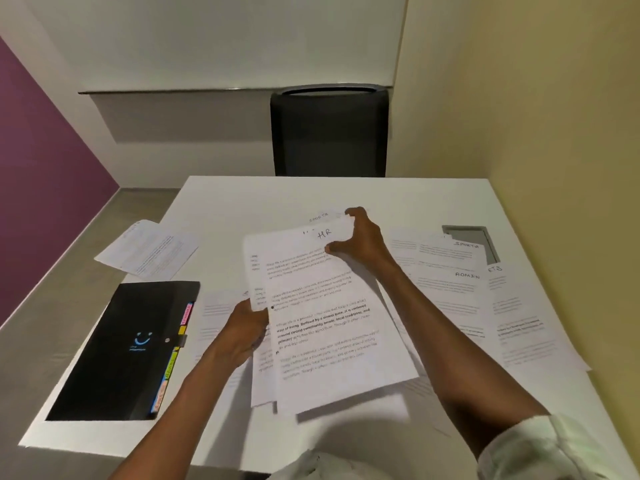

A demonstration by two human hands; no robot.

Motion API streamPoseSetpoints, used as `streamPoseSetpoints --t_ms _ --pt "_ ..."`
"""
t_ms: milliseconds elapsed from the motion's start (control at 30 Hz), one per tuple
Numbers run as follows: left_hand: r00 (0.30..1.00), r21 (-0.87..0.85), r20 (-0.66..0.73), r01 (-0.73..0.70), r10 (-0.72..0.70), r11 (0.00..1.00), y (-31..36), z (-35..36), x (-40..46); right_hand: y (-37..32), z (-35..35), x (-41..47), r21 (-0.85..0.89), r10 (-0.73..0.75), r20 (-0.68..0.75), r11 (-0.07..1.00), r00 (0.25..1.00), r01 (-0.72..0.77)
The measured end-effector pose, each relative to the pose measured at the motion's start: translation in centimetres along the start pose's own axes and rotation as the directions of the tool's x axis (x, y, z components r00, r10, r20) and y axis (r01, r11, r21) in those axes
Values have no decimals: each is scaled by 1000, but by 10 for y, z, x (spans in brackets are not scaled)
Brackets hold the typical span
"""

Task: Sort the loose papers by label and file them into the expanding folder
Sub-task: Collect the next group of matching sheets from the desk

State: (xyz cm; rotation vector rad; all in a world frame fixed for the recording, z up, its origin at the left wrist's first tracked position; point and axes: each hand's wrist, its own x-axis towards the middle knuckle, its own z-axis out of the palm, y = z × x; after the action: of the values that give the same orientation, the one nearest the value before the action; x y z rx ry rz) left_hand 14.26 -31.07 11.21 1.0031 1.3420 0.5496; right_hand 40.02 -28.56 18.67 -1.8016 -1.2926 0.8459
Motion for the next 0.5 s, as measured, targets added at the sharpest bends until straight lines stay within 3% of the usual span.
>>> streamPoseSetpoints --t_ms 100,233,300,433,500 --pt "995 -97 90 41 -32 994 -3 13 -10 11 -7 -16 21 96 -89 995 991 -95" --pt "982 -133 186 65 -40 989 -16 27 -20 30 -35 -59 -54 410 165 912 897 -407" --pt "980 -107 194 74 -52 991 -20 30 -19 49 -35 -77 -23 435 249 896 865 -444" --pt "989 -77 -43 139 -142 987 -13 50 -16 88 -18 -88 195 359 180 899 916 -391" --pt "989 -37 -85 122 -125 992 -6 58 -15 93 -11 -92 341 331 132 870 934 -356"
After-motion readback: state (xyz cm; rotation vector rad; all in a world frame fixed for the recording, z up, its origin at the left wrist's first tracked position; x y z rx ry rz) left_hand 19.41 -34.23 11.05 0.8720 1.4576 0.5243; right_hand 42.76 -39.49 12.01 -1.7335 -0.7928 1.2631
